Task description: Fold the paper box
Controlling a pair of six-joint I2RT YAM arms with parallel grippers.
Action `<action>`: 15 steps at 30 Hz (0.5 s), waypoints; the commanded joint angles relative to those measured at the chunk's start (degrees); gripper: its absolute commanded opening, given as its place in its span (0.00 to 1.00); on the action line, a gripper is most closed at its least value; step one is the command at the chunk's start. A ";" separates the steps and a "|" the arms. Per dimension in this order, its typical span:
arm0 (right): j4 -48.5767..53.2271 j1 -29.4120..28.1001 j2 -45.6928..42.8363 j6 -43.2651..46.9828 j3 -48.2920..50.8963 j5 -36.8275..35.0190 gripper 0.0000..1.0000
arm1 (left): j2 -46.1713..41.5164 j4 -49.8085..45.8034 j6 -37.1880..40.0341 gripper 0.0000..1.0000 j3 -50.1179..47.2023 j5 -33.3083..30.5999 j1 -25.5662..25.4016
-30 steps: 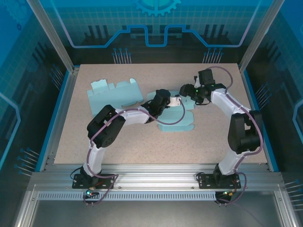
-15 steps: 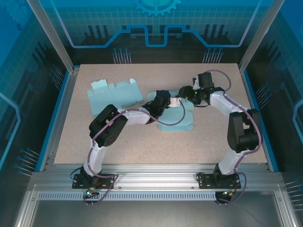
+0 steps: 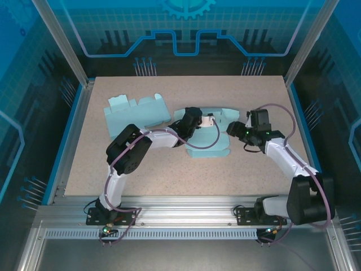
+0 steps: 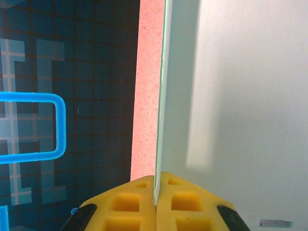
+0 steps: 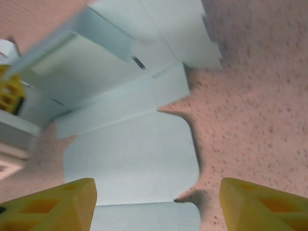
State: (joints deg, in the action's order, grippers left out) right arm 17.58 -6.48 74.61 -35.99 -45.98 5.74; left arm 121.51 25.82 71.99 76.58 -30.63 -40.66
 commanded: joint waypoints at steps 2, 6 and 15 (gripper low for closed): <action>-0.45 0.71 6.24 0.35 -1.99 -0.27 0.60 | -0.04 0.02 0.00 0.02 -0.76 -0.17 0.14; -2.59 0.14 14.54 1.55 -6.21 2.83 0.49 | -0.36 0.04 0.18 0.02 -1.09 -0.02 0.15; -6.25 -1.80 24.59 0.95 -11.99 0.47 0.49 | -1.28 0.27 -0.16 0.02 -1.64 -0.03 0.25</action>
State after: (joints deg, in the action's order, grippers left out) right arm 13.21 -7.42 97.62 -35.33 -55.94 7.18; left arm 121.51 26.06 71.99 76.18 -30.63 -40.66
